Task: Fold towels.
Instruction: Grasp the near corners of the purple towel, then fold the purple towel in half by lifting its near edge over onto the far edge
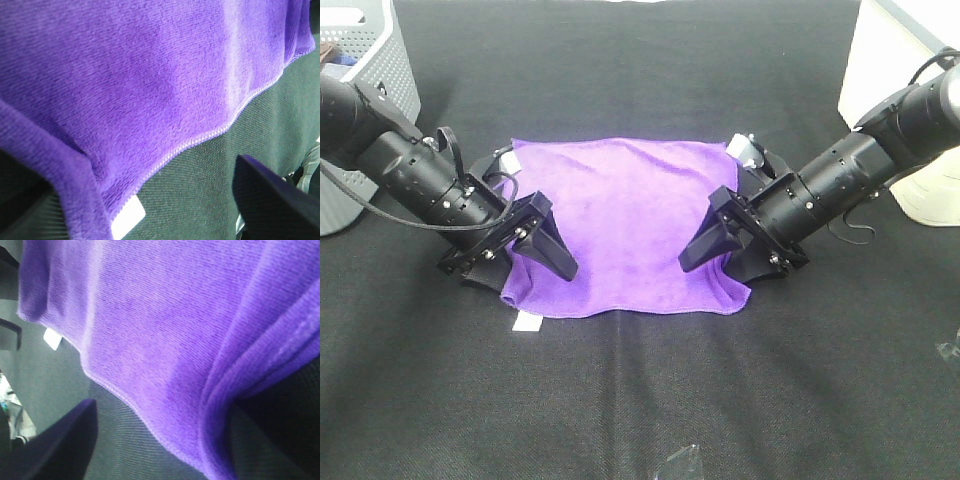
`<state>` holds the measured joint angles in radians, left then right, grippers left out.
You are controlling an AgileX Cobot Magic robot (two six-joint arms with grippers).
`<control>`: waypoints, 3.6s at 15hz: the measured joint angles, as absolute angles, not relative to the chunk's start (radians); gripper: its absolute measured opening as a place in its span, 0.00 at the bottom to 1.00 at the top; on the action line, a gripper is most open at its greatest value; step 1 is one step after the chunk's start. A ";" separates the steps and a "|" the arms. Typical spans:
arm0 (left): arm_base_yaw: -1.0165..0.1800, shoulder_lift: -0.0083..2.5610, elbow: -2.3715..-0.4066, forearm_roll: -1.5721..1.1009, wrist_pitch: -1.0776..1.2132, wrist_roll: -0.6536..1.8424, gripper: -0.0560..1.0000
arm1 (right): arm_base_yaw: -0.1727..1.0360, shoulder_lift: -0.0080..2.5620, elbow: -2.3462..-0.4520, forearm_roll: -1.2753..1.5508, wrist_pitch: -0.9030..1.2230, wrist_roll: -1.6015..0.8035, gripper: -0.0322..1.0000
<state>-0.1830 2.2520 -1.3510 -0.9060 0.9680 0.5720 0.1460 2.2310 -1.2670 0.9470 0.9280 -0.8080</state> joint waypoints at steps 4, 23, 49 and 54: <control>-0.185 2.259 -1.352 -0.909 0.959 0.572 0.59 | 0.153 2.231 -1.276 0.863 0.910 -0.797 0.54; -0.197 1.900 -1.106 -0.825 0.879 0.644 0.05 | 0.156 1.876 -1.105 0.728 0.999 -0.666 0.04; -0.175 2.403 -1.803 -0.921 0.653 0.618 0.05 | 0.072 2.428 -1.908 0.734 0.809 -0.482 0.04; -0.175 2.407 -1.804 -0.929 0.592 0.618 0.05 | 0.072 2.440 -1.909 0.694 0.778 -0.479 0.04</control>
